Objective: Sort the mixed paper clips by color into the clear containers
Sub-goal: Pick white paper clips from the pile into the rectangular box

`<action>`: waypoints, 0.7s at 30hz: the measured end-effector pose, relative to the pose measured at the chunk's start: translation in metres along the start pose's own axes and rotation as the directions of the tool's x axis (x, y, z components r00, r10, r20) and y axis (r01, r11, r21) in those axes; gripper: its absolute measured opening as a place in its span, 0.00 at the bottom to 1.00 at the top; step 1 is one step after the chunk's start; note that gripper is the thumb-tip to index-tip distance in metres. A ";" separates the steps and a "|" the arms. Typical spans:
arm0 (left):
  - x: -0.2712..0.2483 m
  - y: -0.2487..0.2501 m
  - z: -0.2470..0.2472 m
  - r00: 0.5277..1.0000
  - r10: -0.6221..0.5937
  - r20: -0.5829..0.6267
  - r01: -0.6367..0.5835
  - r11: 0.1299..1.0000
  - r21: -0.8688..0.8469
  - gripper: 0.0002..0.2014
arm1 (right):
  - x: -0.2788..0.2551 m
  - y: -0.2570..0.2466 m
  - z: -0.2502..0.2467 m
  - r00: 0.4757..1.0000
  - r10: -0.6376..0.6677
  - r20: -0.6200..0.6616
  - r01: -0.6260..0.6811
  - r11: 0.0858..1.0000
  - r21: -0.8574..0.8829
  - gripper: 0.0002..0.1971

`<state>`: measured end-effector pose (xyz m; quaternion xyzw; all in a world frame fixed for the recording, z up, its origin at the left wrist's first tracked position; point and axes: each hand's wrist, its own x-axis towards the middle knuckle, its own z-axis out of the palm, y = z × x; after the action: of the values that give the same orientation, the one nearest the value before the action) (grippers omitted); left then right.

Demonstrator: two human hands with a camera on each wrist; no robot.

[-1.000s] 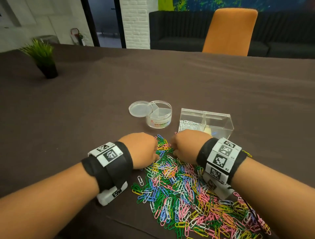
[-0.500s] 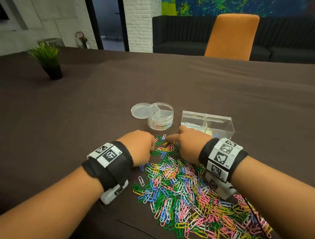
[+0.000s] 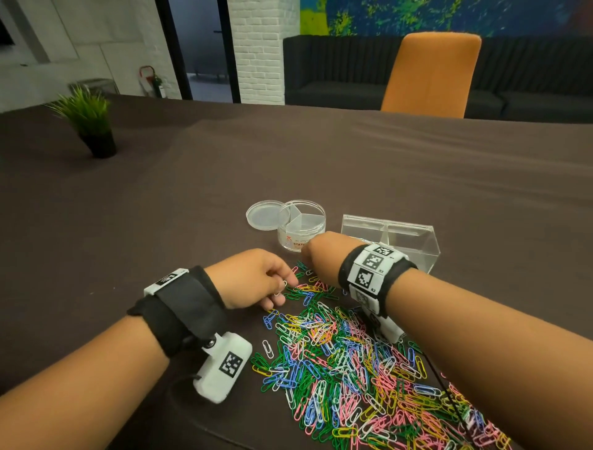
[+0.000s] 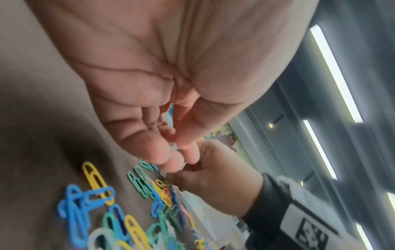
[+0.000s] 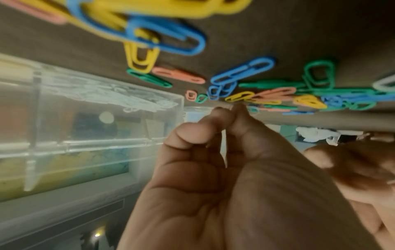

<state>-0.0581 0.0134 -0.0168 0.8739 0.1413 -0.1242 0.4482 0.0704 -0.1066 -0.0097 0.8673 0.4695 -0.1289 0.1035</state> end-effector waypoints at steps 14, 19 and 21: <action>-0.036 -0.005 0.000 0.997 0.042 0.068 -0.075 0.766 0.638 0.05 | -0.066 0.026 0.021 0.994 0.006 0.109 -0.084 0.681 0.728 0.10; -0.046 -0.007 0.005 0.997 0.012 0.079 -0.061 0.751 0.657 0.12 | -0.062 0.023 0.026 0.987 0.010 0.162 -0.126 0.681 0.722 0.07; -0.048 -0.005 0.007 0.996 0.029 0.080 -0.075 0.753 0.653 0.11 | -0.060 0.019 0.027 0.995 0.023 0.094 -0.079 0.756 0.650 0.05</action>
<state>-0.1055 0.0040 -0.0082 0.9746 0.0500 -0.1815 0.1214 0.0514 -0.1727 -0.0151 0.8557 0.3669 -0.3158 -0.1828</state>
